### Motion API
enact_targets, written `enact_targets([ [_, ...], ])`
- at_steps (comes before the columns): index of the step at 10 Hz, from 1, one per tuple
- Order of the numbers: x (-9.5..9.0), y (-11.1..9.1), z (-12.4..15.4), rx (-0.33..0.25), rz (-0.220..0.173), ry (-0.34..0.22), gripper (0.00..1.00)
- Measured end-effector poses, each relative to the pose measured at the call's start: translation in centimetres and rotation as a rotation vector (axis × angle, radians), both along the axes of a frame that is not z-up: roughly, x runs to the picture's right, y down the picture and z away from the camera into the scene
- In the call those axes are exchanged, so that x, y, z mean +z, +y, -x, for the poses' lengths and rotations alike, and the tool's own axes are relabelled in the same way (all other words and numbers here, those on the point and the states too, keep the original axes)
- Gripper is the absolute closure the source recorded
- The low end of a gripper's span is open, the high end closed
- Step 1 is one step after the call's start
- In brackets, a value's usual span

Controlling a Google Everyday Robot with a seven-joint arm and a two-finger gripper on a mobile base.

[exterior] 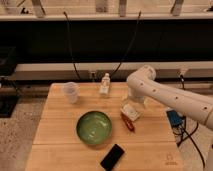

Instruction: Move the arm in a circular motion

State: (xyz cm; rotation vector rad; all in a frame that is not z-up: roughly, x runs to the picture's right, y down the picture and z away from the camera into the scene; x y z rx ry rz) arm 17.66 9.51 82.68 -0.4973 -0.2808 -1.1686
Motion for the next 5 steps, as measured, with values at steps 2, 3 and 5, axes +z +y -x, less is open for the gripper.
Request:
enact_targets([
  [2, -0.09, 0.20, -0.04, -0.001, 0.007, -0.002, 0.20],
  [3, -0.16, 0.30, 0.19, 0.001, 0.011, -0.004, 0.20],
  [5, -0.21, 0.31, 0.77, 0.000, 0.016, -0.009, 0.20],
])
